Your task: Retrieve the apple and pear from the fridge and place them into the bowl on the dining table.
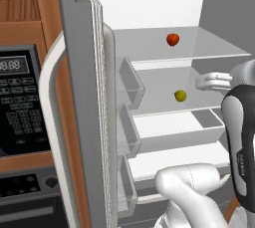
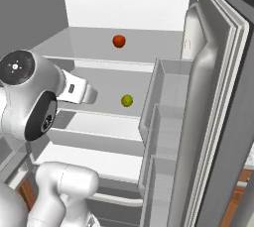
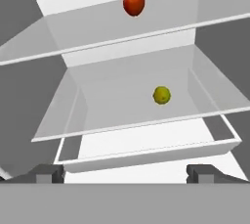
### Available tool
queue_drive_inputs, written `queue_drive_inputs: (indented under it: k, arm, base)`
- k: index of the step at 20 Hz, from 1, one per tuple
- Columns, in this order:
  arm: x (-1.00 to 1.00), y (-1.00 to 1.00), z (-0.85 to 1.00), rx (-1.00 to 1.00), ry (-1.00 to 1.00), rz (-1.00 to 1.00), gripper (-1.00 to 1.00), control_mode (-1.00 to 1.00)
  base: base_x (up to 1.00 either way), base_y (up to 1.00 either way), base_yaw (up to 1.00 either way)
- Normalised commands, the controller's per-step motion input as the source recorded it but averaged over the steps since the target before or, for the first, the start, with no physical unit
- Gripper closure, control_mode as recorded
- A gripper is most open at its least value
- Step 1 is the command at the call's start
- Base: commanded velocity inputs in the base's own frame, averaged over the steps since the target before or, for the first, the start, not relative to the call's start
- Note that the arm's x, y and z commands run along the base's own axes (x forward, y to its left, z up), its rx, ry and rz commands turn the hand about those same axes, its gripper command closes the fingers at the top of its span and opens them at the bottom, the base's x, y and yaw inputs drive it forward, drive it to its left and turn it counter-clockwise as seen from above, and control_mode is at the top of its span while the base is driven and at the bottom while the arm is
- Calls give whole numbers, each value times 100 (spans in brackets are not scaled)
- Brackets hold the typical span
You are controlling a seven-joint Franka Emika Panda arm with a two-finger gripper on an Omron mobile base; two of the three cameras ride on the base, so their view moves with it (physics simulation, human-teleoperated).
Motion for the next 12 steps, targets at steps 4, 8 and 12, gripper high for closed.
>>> queue_drive_inputs:
  k: [4,8,12]
  arm:
    - [29,-2,30,-8,0,1,-100,-100]
    - [22,0,3,-21,-12,0,-100,-100]
    - [27,-3,0,-18,-21,0,-100,-100]
  base:
    - [0,0,0]
    - [0,0,0]
    - [0,0,0]
